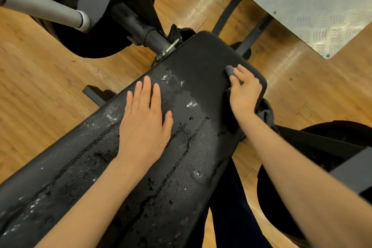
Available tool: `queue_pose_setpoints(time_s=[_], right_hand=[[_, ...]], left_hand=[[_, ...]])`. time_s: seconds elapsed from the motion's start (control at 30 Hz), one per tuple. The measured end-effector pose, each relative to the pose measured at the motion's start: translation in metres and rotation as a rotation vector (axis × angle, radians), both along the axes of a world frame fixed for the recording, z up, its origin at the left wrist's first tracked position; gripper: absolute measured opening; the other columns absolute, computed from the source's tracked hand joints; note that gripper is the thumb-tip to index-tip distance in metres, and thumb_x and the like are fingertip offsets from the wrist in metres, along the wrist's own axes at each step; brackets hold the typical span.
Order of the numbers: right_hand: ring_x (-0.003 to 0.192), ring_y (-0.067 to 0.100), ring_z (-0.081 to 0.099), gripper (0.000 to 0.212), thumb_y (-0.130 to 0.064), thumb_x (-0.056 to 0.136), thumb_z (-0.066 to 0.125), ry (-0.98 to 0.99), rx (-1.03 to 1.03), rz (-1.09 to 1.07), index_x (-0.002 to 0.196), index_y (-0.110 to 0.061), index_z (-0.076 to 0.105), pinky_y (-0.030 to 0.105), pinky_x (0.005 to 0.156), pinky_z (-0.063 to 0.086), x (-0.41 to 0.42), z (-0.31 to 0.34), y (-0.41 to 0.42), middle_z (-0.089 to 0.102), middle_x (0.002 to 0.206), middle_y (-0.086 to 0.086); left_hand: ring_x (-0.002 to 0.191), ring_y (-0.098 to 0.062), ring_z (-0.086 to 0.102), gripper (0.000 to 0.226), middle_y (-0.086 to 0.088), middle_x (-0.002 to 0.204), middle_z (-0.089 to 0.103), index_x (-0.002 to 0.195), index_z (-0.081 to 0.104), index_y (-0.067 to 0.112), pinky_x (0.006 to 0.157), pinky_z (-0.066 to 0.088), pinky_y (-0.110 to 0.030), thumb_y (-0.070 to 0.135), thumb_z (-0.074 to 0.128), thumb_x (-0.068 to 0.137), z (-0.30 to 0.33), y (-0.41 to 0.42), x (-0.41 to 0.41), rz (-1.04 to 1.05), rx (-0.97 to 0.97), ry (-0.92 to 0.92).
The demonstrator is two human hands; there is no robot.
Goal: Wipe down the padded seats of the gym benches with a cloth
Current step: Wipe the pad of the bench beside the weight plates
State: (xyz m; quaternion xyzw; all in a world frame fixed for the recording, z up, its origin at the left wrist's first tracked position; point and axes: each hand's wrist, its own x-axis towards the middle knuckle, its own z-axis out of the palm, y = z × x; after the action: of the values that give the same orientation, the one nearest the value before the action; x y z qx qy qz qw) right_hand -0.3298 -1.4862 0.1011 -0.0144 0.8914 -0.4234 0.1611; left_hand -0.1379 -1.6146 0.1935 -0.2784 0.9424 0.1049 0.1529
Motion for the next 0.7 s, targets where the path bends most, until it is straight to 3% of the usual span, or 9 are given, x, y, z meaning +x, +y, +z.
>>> queue_pose_setpoints(time_s=[0.07,0.13,0.27,0.37,0.4,0.53,0.63,0.7], right_hand=[[0.122,0.012,0.056,0.031,-0.003,0.092,0.063,0.045,-0.018,-0.004,0.123,-0.003,0.066,-0.003,0.095,0.032,0.044,0.016,0.009,0.061,0.133,0.005],[0.127,0.011,0.053,0.030,-0.004,0.092,0.064,0.060,-0.044,0.041,0.122,-0.005,0.068,0.007,0.105,0.034,0.088,0.037,0.023,0.062,0.132,0.002],[0.132,0.017,0.050,0.030,-0.004,0.094,0.061,0.055,0.030,0.041,0.124,-0.003,0.066,0.016,0.108,0.035,0.054,0.024,0.020,0.061,0.133,0.005],[0.132,0.020,0.048,0.034,-0.006,0.099,0.054,-0.005,0.025,-0.081,0.132,-0.004,0.059,-0.009,0.082,0.032,0.019,0.010,0.013,0.054,0.141,0.007],[0.130,0.020,0.050,0.034,-0.007,0.099,0.054,-0.006,0.031,-0.099,0.133,-0.005,0.059,-0.012,0.076,0.031,0.022,0.010,0.014,0.054,0.142,0.006],[0.128,0.014,0.053,0.032,-0.005,0.094,0.062,0.052,-0.026,-0.070,0.125,-0.004,0.065,0.009,0.104,0.034,0.089,0.030,0.044,0.060,0.134,0.002],[0.129,0.015,0.052,0.030,-0.002,0.092,0.063,0.133,-0.014,-0.054,0.121,-0.003,0.068,0.015,0.108,0.034,0.094,0.026,0.054,0.063,0.131,0.005],[0.130,0.018,0.052,0.031,-0.001,0.093,0.061,0.072,-0.005,-0.179,0.123,-0.002,0.066,0.013,0.105,0.031,0.057,0.010,0.045,0.062,0.131,0.007]], left_hand=[[0.154,-0.032,0.010,0.070,-0.019,0.165,0.010,0.157,0.017,0.000,0.125,0.008,-0.044,0.041,0.029,0.101,0.004,0.003,0.003,-0.114,-0.042,-0.015],[0.151,-0.034,0.022,0.065,-0.020,0.163,0.021,0.154,0.026,-0.002,0.123,0.016,-0.045,0.039,0.029,0.104,0.005,0.008,0.008,-0.195,-0.067,-0.004],[0.150,-0.032,0.027,0.073,-0.019,0.161,0.026,0.153,0.030,-0.002,0.120,0.015,-0.040,0.046,0.017,0.099,0.002,0.009,0.016,-0.243,-0.029,-0.002],[0.152,-0.030,0.020,0.075,-0.018,0.163,0.020,0.155,0.025,-0.001,0.122,0.011,-0.039,0.048,0.011,0.098,0.000,0.008,0.017,-0.251,-0.038,0.006],[0.153,-0.030,0.017,0.076,-0.017,0.164,0.018,0.156,0.022,0.000,0.122,0.009,-0.039,0.048,0.009,0.098,-0.001,0.008,0.017,-0.253,-0.027,0.004],[0.154,-0.028,0.012,0.077,-0.016,0.165,0.013,0.157,0.017,0.002,0.124,0.006,-0.038,0.049,0.007,0.098,-0.002,0.010,0.018,-0.252,-0.014,0.005],[0.155,-0.026,0.005,0.069,-0.014,0.167,0.006,0.158,0.012,0.003,0.123,0.000,-0.035,0.046,0.013,0.104,0.000,0.010,0.018,-0.232,0.019,0.004],[0.155,-0.025,0.001,0.071,-0.013,0.167,0.002,0.159,0.008,0.005,0.122,-0.005,-0.033,0.046,0.019,0.102,0.002,0.009,0.017,-0.236,0.033,0.002]])
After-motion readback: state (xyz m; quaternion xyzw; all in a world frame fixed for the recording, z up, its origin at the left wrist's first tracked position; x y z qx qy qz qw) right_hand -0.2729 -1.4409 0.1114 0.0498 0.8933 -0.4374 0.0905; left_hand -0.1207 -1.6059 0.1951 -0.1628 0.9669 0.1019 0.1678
